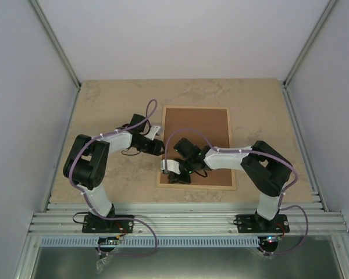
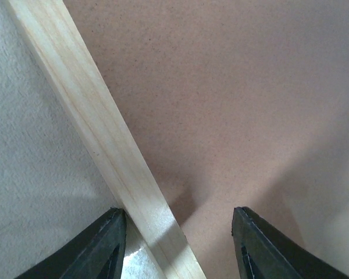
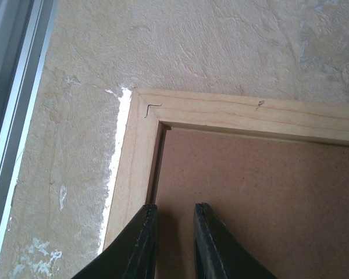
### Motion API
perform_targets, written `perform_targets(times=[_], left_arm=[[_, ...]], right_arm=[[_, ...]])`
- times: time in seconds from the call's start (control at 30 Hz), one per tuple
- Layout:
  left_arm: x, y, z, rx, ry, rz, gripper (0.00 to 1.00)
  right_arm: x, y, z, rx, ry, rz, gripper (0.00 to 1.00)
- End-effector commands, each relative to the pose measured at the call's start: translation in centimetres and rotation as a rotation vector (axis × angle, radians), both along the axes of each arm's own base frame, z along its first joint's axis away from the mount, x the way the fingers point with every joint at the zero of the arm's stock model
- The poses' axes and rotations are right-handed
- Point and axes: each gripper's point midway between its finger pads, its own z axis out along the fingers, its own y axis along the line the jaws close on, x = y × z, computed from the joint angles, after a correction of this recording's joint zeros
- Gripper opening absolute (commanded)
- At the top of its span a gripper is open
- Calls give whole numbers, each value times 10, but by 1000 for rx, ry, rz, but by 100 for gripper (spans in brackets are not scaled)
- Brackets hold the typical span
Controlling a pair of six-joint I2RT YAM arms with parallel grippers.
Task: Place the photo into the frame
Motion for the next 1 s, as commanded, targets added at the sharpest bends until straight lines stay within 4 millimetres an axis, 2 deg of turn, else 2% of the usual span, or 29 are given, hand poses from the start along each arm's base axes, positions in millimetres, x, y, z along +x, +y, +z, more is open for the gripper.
perform_targets(times=[0.0,0.33,0.6,0.77,0.97], left_arm=[[-32,23,-46,119,142,7,53],[-33,23,-49,121,151,8,51],[-33,23,-51,125,160,9,50],[-34,23,-52,127,165,9,50],[-34,24,-53,131,169,10,49]], right_arm=[[-9,-11,-18,-81,38,3,21],[-14,-16,4,-64,129,2,22],[-15,-14,8,-58,156,-5,22],[-14,-18,3,-75,165,-14,22],[-12,-16,12,-51,236,-24,22]])
